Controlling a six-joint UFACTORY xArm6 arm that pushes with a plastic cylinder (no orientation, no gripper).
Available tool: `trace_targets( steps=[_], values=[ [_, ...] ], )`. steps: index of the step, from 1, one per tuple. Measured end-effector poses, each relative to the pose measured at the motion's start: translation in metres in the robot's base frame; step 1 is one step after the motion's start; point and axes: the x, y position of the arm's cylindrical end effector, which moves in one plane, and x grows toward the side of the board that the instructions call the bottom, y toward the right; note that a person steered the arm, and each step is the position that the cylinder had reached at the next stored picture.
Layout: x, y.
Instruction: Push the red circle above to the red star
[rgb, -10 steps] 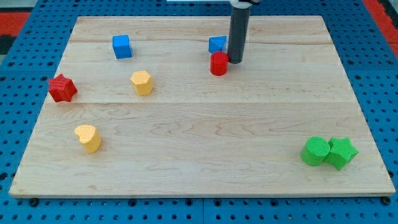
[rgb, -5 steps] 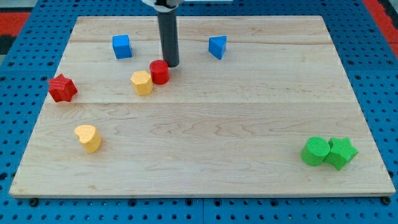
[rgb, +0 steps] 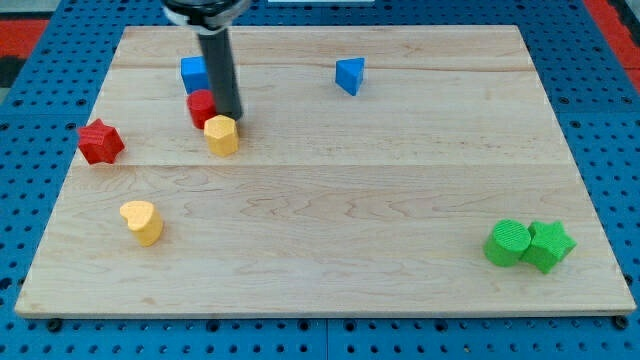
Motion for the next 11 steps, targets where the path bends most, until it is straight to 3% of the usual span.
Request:
trace_targets(
  steps=[2,3,4,6,9,11],
  values=[
    [-0.028,-0.004],
    [-0.033,-0.034],
    [-0.029,-0.079],
    [-0.025,-0.046],
    [-0.009,-0.125],
    [-0.01,-0.12]
  ],
)
